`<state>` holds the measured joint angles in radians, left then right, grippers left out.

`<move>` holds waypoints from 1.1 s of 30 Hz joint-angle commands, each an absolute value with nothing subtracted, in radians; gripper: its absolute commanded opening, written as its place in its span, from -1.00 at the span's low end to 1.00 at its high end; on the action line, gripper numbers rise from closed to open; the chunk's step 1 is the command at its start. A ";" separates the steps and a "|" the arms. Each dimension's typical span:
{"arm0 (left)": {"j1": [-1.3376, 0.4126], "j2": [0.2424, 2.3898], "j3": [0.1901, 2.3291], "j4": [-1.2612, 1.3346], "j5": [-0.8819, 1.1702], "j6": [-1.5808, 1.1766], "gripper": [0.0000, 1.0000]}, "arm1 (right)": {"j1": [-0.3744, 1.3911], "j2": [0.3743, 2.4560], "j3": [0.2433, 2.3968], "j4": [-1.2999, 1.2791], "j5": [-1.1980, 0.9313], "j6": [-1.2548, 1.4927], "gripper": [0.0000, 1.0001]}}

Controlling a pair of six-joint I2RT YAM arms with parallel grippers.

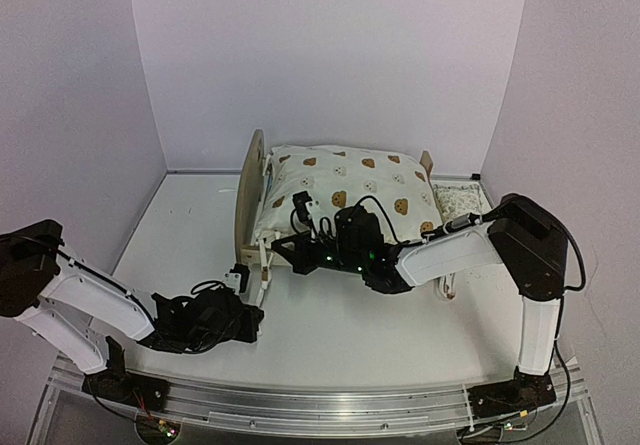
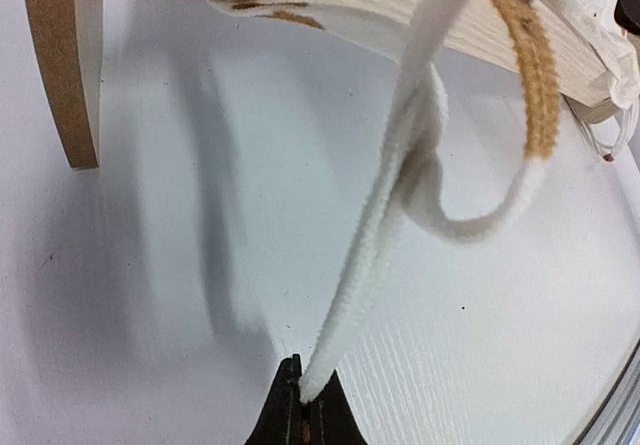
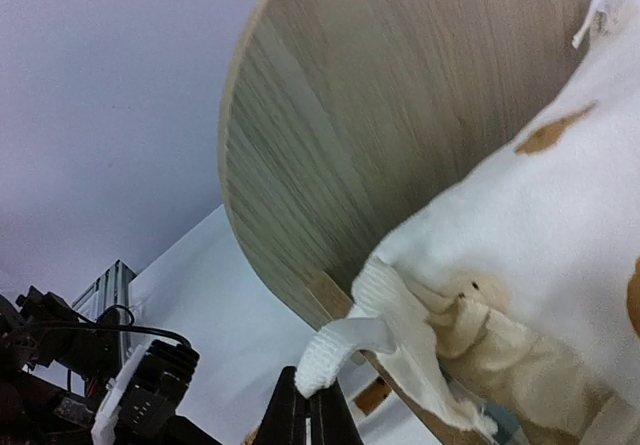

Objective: Set up the pet bed

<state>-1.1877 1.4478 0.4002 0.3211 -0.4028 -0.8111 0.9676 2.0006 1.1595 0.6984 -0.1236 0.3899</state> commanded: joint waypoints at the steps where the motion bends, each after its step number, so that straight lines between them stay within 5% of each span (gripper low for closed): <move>1: -1.189 1.411 0.385 0.281 -0.445 -0.824 -1.00 | 0.970 1.950 1.263 0.647 -0.161 0.323 -1.00; 33: -1.187 1.401 0.442 -0.049 -0.341 -0.938 -1.00 | 0.781 2.405 2.071 0.227 -0.065 0.197 -1.00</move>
